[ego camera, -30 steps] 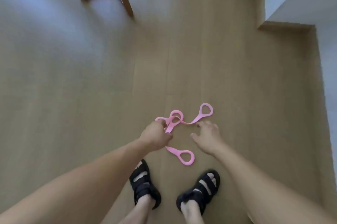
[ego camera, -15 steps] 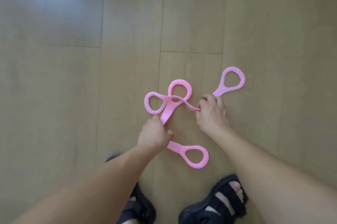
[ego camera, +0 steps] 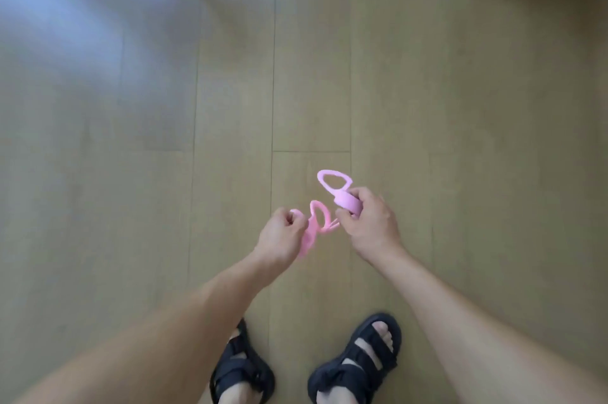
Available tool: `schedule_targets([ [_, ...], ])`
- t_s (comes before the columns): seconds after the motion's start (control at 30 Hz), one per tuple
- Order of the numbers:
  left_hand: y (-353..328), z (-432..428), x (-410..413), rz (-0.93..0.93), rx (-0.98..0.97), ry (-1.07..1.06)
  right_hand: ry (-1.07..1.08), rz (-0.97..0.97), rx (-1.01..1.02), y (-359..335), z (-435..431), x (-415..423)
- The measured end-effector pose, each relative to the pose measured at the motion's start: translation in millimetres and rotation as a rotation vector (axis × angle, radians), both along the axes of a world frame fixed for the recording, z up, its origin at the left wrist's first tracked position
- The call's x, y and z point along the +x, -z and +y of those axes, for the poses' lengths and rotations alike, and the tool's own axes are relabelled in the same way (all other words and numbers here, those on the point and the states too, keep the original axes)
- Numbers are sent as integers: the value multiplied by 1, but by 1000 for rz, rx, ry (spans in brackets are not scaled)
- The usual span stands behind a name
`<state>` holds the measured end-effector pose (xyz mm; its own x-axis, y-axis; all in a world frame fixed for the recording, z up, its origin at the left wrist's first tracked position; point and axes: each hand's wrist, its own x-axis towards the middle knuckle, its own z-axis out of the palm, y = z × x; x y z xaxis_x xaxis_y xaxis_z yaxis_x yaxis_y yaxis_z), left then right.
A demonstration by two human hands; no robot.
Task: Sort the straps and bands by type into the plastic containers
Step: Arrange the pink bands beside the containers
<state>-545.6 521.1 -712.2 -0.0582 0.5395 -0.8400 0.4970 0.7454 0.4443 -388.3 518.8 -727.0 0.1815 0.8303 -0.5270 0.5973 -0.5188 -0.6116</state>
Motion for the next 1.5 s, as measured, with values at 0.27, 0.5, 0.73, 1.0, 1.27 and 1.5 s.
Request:
schedule_targets([
  [0.27, -195, 46, 33, -48, 147, 381, 134, 57, 182, -188, -3, 46],
  [0.5, -380, 51, 72, 49, 516, 467, 422, 455, 206, -385, -7, 91],
  [0.73, -544, 58, 113, -282, 585, 210, 529, 595, 445, -543, -33, 127],
  [1.0, -664, 40, 145, -714, 520, 55, 435, 459, 571, -662, -91, 140],
  [1.27, -747, -17, 166, -935, 461, 371, 664, 365, 754, -725, -180, 102],
  [1.5, -761, -120, 199, -970, 321, 731, 1012, 392, 861, -757, -304, 85],
])
